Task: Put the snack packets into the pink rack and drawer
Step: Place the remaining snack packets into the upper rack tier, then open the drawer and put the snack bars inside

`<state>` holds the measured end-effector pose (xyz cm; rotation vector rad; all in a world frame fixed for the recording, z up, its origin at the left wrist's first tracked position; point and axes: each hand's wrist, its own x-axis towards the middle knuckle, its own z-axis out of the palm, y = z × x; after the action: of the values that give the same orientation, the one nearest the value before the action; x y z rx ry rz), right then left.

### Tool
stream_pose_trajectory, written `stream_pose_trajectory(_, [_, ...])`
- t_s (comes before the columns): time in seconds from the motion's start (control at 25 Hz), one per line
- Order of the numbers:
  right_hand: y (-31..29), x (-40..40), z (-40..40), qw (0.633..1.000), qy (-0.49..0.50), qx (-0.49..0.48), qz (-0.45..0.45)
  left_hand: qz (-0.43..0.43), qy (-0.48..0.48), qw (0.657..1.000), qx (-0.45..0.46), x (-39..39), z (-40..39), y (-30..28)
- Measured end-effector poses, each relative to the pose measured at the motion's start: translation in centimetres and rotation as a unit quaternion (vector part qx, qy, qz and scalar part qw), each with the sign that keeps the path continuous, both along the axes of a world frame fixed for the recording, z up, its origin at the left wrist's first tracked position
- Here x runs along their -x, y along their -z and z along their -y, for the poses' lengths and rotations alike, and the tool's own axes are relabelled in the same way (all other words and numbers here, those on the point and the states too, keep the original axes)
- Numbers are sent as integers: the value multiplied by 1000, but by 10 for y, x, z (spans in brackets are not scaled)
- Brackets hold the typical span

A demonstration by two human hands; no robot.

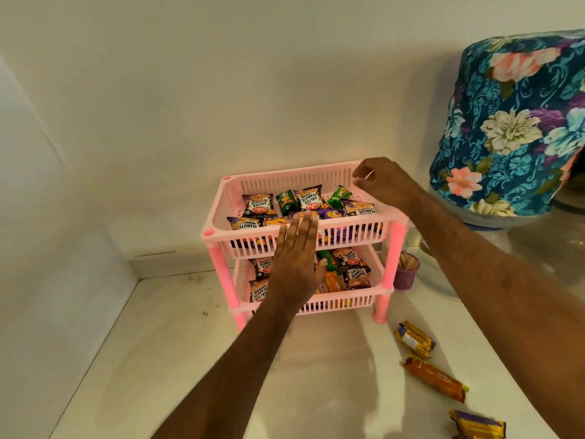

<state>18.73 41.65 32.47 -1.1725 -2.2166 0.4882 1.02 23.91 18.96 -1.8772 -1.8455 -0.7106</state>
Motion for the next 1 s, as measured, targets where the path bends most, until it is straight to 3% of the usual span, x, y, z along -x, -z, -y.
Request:
stream_pose_trajectory(0.16, [27,-20,39,991,50,-86,-88,-5,22,1000,6,2,6,1])
stream_pose_trajectory(0.36, [98,-48,88,983,94,-74,-139,22,71,997,21,0,24,30])
stream_pose_trajectory(0.6, [204,-72,138,990,123,-37,-58,84,132,977,145,-21,52,95])
stream_pose_trajectory(0.76, [262,-93,177,986,138,29,83,79,132,961,232,-42,67,133])
stream_pose_trajectory(1.0, [308,-134,230,974,100,-1,202,86,125,938,313,-81,83,173])
